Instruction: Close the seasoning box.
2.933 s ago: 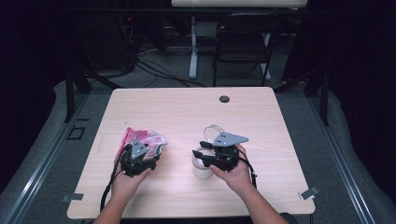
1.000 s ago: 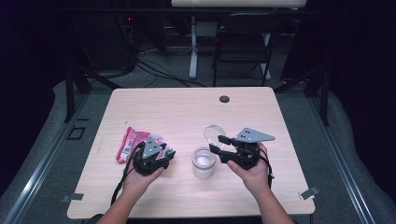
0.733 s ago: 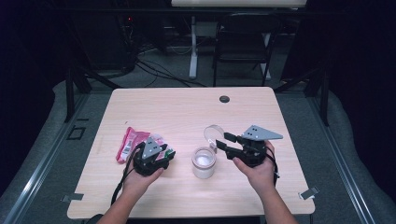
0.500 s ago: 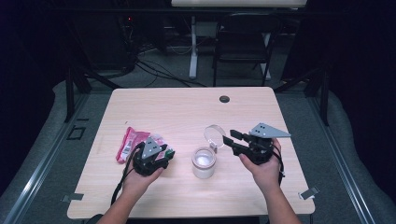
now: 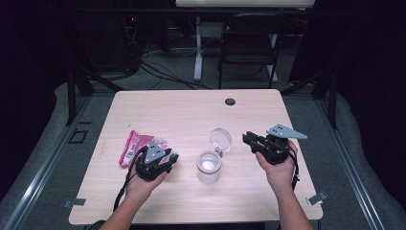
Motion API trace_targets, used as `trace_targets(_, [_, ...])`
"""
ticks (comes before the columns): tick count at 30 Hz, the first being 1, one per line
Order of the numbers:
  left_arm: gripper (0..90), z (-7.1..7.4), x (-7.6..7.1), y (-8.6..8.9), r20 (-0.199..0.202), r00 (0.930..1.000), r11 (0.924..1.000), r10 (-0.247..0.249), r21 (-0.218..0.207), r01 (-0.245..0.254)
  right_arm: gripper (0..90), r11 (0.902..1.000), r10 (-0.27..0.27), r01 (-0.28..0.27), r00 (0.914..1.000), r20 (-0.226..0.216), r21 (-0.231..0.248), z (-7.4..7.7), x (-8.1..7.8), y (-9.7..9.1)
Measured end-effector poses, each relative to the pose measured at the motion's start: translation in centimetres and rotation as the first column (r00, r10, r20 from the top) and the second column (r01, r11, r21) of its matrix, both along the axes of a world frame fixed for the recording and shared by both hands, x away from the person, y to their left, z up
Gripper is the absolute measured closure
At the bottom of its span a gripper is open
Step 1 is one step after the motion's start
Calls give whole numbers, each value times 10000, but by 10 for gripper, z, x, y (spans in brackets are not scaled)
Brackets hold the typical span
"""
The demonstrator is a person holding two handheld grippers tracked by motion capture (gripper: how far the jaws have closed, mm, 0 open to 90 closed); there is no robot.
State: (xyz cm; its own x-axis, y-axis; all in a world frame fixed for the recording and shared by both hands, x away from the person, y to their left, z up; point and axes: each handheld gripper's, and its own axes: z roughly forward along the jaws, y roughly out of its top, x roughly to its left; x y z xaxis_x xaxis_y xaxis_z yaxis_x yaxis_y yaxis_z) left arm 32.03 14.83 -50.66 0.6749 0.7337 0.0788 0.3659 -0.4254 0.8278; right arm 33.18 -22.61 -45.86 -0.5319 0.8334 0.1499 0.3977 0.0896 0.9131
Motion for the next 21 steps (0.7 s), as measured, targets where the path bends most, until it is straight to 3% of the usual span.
trace_targets(9, [641,-1,-2,1,-52,10000,10000,29,7,-29,823,9999,-126,124,9998,-160,-115,-8,8,-1])
trace_targets(21, [644,-2,-4,5,-50,9999,9999,106,-55,-106,846,9995,287,-295,9976,-626,-120,-24,18,7])
